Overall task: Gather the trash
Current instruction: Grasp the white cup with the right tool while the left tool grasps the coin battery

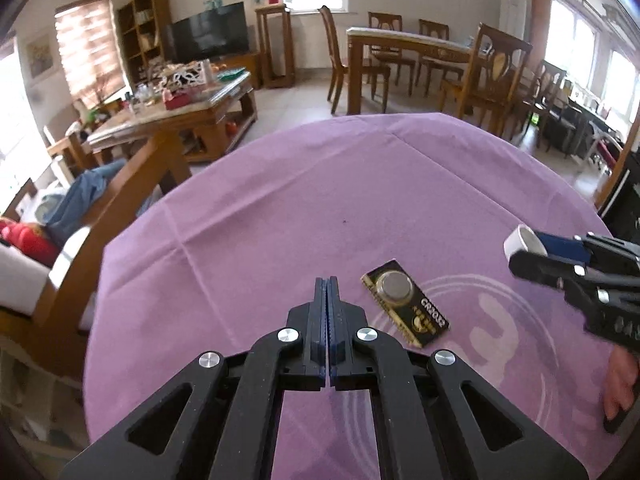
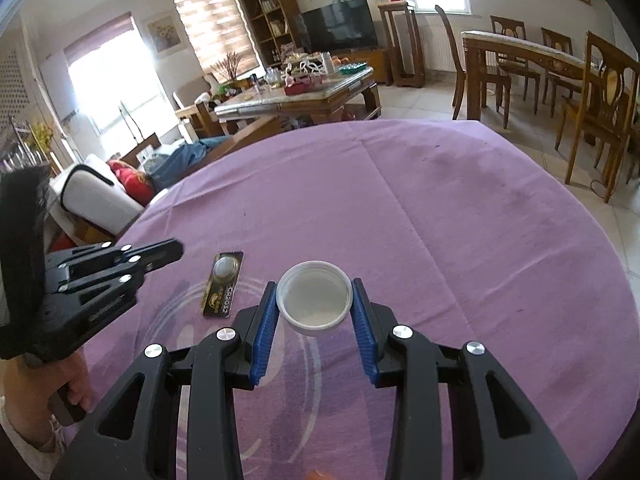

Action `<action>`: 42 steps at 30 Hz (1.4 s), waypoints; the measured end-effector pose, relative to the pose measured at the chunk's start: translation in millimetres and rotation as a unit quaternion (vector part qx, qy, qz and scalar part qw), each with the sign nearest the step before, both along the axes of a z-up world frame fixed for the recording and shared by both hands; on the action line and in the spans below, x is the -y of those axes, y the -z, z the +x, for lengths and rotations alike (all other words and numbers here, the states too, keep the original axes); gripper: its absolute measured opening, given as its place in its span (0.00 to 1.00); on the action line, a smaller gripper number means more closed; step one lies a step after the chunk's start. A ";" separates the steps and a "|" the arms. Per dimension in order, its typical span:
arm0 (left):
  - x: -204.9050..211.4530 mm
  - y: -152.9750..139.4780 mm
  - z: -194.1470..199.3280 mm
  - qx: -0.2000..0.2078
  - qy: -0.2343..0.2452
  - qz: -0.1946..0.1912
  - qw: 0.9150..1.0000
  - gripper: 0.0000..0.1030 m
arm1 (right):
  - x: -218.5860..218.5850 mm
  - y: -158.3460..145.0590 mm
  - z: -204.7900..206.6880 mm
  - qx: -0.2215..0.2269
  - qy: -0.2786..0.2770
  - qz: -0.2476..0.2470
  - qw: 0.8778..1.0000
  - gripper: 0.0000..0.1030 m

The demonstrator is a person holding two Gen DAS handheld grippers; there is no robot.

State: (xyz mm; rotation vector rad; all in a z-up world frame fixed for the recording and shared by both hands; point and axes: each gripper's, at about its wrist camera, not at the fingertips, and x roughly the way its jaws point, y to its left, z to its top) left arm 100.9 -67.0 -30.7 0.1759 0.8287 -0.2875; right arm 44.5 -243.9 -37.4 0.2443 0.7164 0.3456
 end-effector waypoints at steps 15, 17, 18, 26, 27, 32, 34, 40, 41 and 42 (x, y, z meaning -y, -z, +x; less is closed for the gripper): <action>43.2 20.7 -6.3 -0.053 -0.006 -0.035 0.998 0.62 | 7.5 -1.1 1.9 0.008 0.013 0.044 0.999 0.36; 51.8 22.8 -7.0 -0.040 -0.016 -0.005 0.999 0.60 | 4.7 -1.2 2.4 0.010 0.012 0.045 0.999 0.36; 53.7 22.6 -7.4 -0.036 -0.018 0.002 0.999 0.56 | 4.0 -0.8 2.1 0.011 0.011 0.044 0.999 0.36; 42.9 15.5 -9.9 -0.018 -0.009 0.039 0.999 0.15 | -0.5 6.7 5.2 -0.007 0.008 0.024 1.000 0.36; 39.0 14.8 -9.1 -0.020 -0.008 0.037 0.999 0.12 | -0.3 6.6 4.4 -0.006 0.008 0.023 1.000 0.36; 35.5 14.4 -6.3 -0.015 -0.002 0.042 0.999 0.09 | -0.5 6.2 1.7 -0.006 0.000 0.019 1.000 0.37; 34.4 12.9 -4.2 -0.012 -0.004 0.042 0.999 0.08 | -2.1 8.1 3.1 -0.015 -0.007 0.020 1.000 0.42; 26.9 2.5 -4.7 -0.004 -0.010 0.025 1.000 0.07 | -21.0 13.0 3.4 -0.025 -0.033 -0.026 0.999 0.44; 26.7 3.6 -3.5 -0.009 -0.009 0.025 1.000 0.07 | -24.1 13.8 4.4 -0.029 -0.038 -0.029 0.998 0.44; 27.5 5.5 -3.3 -0.017 -0.009 0.028 0.999 0.08 | -24.1 13.8 4.7 -0.029 -0.039 -0.032 0.998 0.43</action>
